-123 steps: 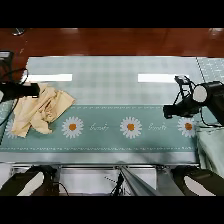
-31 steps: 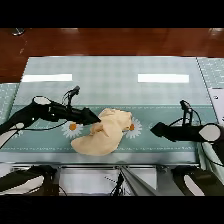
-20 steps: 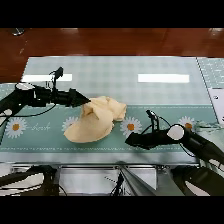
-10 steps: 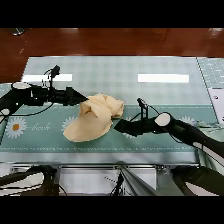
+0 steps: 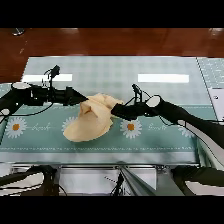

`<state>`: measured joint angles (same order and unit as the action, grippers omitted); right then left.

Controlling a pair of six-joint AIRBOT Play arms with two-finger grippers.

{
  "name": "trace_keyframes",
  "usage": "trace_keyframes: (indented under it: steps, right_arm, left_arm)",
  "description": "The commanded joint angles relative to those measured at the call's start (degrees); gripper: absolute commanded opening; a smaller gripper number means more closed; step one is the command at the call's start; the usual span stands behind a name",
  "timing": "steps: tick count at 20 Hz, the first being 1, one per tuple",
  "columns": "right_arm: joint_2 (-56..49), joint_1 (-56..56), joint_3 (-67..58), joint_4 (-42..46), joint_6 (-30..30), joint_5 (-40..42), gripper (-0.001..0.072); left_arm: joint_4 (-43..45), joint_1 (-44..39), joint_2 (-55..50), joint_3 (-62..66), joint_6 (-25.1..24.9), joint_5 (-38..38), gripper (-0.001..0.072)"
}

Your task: Fold the shirts.

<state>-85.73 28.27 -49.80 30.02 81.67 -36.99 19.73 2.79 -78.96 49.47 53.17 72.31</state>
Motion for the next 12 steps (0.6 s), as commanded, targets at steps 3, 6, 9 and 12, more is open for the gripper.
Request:
trace_keyframes:
  steps: [3,6,9,12]
  right_arm:
    - [-5.79,0.02,-6.58,0.28,-1.77,-1.38,0.0089]
    - [-5.7,-2.71,-11.93,5.49,-1.95,-5.62,0.002]
    - [-2.43,-8.37,-24.0,13.53,0.26,-13.7,0.0019]
    - [2.91,-12.96,-43.43,24.0,5.44,-18.1,0.0018]
  left_arm:
    - [-3.17,-0.22,-0.02,0.04,-0.13,0.24,0.0024]
    - [-8.22,-0.57,0.57,0.57,-1.77,0.76,0.0024]
    - [-9.88,-0.55,4.24,7.93,-2.56,1.22,0.0023]
    - [-8.11,-0.57,8.37,22.47,0.31,-3.89,0.0023]
